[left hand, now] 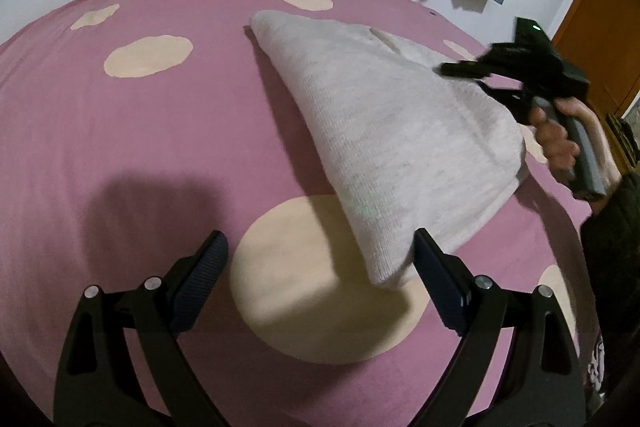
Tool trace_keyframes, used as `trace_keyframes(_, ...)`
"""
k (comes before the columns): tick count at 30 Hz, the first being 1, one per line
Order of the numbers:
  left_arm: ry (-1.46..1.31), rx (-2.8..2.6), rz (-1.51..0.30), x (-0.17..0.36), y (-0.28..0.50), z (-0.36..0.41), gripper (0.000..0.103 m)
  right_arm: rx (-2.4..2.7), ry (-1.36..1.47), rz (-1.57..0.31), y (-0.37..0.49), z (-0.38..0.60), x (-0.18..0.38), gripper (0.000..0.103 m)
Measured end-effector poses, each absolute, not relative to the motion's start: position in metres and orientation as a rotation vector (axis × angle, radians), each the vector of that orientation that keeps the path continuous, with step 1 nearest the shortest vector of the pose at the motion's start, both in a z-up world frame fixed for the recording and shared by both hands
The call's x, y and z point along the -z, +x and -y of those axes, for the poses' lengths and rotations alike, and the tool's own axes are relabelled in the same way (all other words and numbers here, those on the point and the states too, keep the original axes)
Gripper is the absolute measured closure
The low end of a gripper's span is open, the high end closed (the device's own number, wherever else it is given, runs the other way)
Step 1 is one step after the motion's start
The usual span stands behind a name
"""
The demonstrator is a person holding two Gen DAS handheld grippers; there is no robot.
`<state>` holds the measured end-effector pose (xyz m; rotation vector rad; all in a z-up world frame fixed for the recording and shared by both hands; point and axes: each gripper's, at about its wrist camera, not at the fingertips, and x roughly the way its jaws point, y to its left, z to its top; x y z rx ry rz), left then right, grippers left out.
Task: Fold small clothes
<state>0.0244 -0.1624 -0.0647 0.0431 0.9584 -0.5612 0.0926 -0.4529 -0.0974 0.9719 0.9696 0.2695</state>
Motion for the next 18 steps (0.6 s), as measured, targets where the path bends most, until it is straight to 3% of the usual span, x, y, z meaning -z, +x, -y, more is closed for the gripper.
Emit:
trace_keyframes(2,0.039,0.563,-0.96,0.066,0.025,0.163,0.011,-0.265,0.984,-0.96,0.07,0.458,0.092,0.06)
trace_keyframes(5,0.024,0.567,-0.962,0.066,0.025,0.162,0.01,-0.283,1.012,-0.937,0.035,0.464,0.088,0.055)
trace_keyframes(14,0.022,0.563,-0.961,0.066,0.022,0.164,0.01,-0.313,0.988,-0.972,0.005,0.439,0.098,0.054)
trace_keyframes(16,0.024,0.562,-0.96,0.066,0.023,0.164,0.01,-0.302,0.962,-0.976,0.011,0.434,0.099,0.066)
trace_keyframes(17,0.025,0.559,-0.959,0.065,0.023,0.165,0.01,-0.301,0.951,-0.989,0.015,0.431,0.1,0.085)
trace_keyframes(18,0.026,0.556,-0.959,0.064,0.022,0.165,0.01,-0.301,0.948,-1.001,0.017,0.429,0.101,0.092)
